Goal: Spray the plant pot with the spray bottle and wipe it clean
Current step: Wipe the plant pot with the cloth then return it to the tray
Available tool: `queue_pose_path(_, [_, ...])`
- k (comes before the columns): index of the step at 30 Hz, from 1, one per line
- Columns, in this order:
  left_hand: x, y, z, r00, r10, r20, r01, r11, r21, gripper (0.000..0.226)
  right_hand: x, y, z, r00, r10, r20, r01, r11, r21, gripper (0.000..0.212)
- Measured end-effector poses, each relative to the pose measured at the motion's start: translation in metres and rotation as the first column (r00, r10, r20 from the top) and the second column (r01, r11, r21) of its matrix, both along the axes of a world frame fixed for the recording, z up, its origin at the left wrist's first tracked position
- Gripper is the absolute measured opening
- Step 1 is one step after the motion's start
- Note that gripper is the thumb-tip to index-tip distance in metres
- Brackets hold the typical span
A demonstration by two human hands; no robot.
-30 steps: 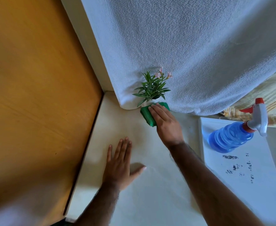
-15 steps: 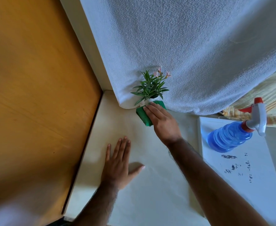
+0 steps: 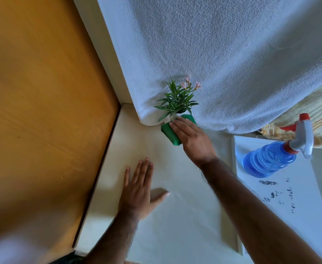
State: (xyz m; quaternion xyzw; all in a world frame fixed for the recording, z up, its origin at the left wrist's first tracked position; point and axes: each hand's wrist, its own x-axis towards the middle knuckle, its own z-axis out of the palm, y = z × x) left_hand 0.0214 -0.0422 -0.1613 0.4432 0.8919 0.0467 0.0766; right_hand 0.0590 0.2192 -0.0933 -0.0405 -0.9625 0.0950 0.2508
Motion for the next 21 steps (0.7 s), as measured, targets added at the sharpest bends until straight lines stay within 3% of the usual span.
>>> queue_pose_path(11, [0.000, -0.001, 0.000, 1.000, -0.002, 0.006, 0.002, 1.000, -0.003, 0.111, 0.009, 0.001, -0.006, 0.994, 0.000, 0.107, 0.003, 1.000, -0.031, 0.045])
queue_pose_path(16, [-0.001, 0.000, -0.002, 1.000, 0.001, 0.014, -0.001, 1.000, 0.001, 0.112, 0.010, 0.002, 0.006, 0.995, -0.078, 0.061, 0.082, 0.993, -0.083, 0.048])
queue_pose_path(21, [-0.001, -0.002, -0.003, 1.000, 0.006, 0.009, -0.006, 1.000, 0.004, 0.113, -0.001, -0.004, 0.006, 0.999, 0.000, 0.054, 0.002, 1.000, -0.028, 0.042])
